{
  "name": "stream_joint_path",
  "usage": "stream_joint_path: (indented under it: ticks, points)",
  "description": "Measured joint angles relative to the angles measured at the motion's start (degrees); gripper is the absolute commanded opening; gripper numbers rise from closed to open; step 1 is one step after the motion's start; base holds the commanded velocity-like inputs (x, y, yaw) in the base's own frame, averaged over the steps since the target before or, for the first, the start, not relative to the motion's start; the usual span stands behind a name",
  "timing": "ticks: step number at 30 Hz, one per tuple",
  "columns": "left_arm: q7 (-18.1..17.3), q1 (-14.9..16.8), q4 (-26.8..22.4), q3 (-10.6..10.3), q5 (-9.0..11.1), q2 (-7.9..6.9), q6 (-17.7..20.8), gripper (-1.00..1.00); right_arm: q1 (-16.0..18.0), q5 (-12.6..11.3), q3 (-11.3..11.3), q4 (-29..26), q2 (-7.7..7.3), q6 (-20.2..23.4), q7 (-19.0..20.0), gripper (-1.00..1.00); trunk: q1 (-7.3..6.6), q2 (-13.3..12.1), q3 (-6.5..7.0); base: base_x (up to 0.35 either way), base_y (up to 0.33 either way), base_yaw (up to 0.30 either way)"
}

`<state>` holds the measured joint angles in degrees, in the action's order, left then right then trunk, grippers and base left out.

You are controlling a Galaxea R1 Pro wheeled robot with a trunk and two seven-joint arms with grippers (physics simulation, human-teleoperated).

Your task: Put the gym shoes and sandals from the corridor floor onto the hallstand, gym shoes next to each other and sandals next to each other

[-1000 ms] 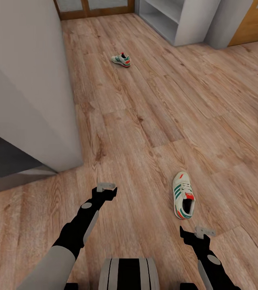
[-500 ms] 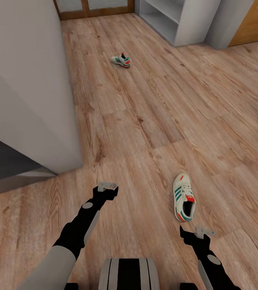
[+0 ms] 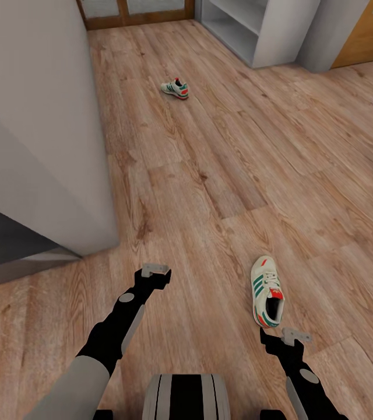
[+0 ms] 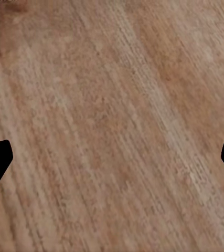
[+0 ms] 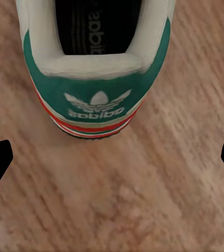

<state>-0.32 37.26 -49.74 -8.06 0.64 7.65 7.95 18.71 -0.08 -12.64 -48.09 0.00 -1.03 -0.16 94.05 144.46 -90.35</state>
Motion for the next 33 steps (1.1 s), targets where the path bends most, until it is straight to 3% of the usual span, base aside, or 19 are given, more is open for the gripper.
stream_joint_path:
  ticks: [13, 27, 33]
  points:
    - [0.0, -0.01, 0.0, -0.11, 0.0, 0.0, -0.09, 1.0, 0.0, 0.0, 0.01, 0.0, 0.0, 0.01, 0.04, 1.0, 0.0, 0.0, 0.0, 0.062, 0.0, 0.0]
    - [0.0, 0.0, 0.01, -1.71, 0.0, 0.0, -0.1, 1.0, 0.0, 0.0, -0.02, 0.0, 0.0, 0.05, 0.07, 1.0, 0.0, 0.0, -0.05, 0.003, 0.0, 0.0]
    - [0.0, 0.0, 0.0, -1.76, 0.0, 0.0, -0.1, 1.0, 0.0, 0.0, -0.02, 0.0, -0.01, 0.03, 0.05, 1.0, 0.08, 0.04, -1.09, 0.0, 0.0, 0.0]
